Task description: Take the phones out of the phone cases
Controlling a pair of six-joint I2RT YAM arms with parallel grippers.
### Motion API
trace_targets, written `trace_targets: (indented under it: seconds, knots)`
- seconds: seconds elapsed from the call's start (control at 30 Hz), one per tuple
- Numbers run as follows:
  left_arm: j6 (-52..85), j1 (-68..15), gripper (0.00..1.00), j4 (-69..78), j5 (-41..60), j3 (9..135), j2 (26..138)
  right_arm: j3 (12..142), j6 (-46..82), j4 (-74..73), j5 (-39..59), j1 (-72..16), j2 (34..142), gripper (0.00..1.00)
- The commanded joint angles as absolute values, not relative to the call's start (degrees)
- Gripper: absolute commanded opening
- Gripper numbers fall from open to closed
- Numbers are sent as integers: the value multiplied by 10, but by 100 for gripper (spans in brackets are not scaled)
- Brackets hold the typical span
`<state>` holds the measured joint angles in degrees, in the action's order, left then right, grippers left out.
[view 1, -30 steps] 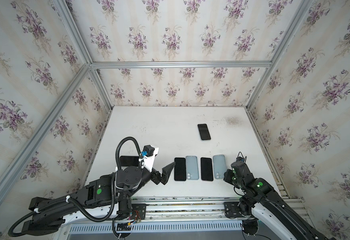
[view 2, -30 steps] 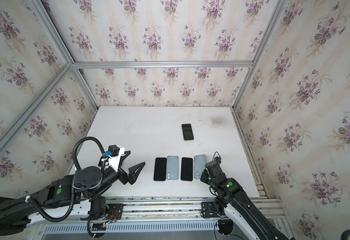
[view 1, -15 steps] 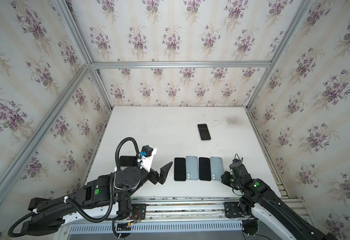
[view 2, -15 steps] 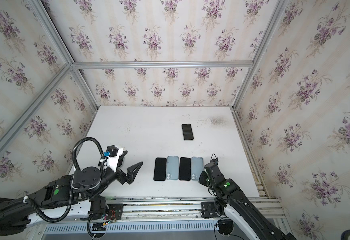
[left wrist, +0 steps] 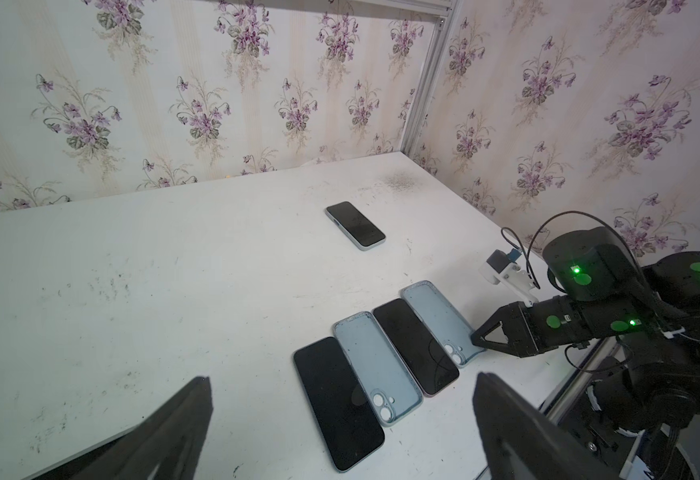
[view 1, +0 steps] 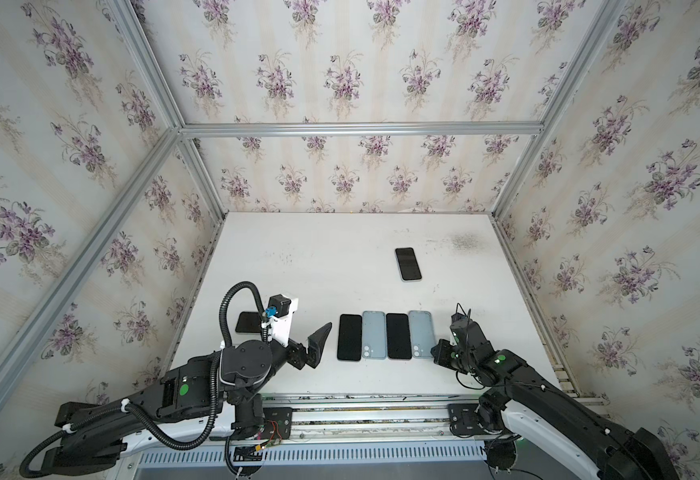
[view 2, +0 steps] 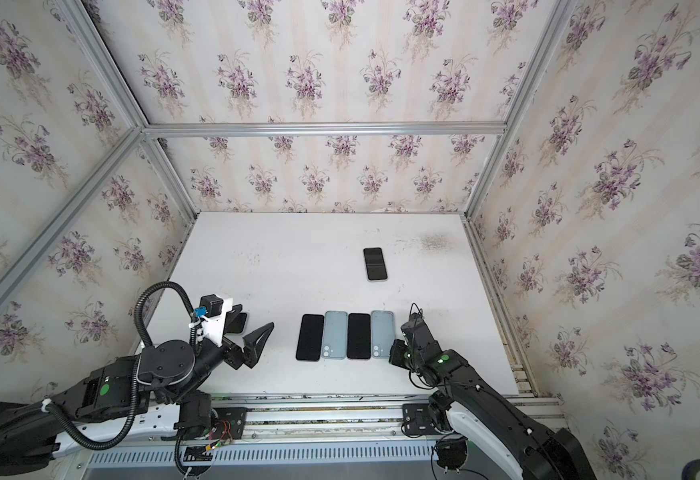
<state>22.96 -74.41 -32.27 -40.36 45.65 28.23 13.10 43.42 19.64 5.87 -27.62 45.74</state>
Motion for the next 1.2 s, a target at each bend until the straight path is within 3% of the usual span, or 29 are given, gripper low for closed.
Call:
trace_targets:
  seconds: [0.0, 0.3, 0.7, 0.9, 1.17]
  knots:
    - [266, -741, 100, -338, -436, 452, 273, 142, 419, 169, 74, -288, 487, 0]
    - [322, -735, 100, -387, -452, 448, 269, 166, 457, 99, 46, -372, 577, 0]
    - [349, -735, 100, -394, -445, 453, 293, 173, 519, 80, 1, -447, 607, 1]
    - [351, -736, 100, -394, -439, 458, 309, 180, 525, 111, 0, -455, 591, 25]
    - [366, -735, 100, -392, -435, 456, 328, 180, 518, 185, -13, -455, 512, 65]
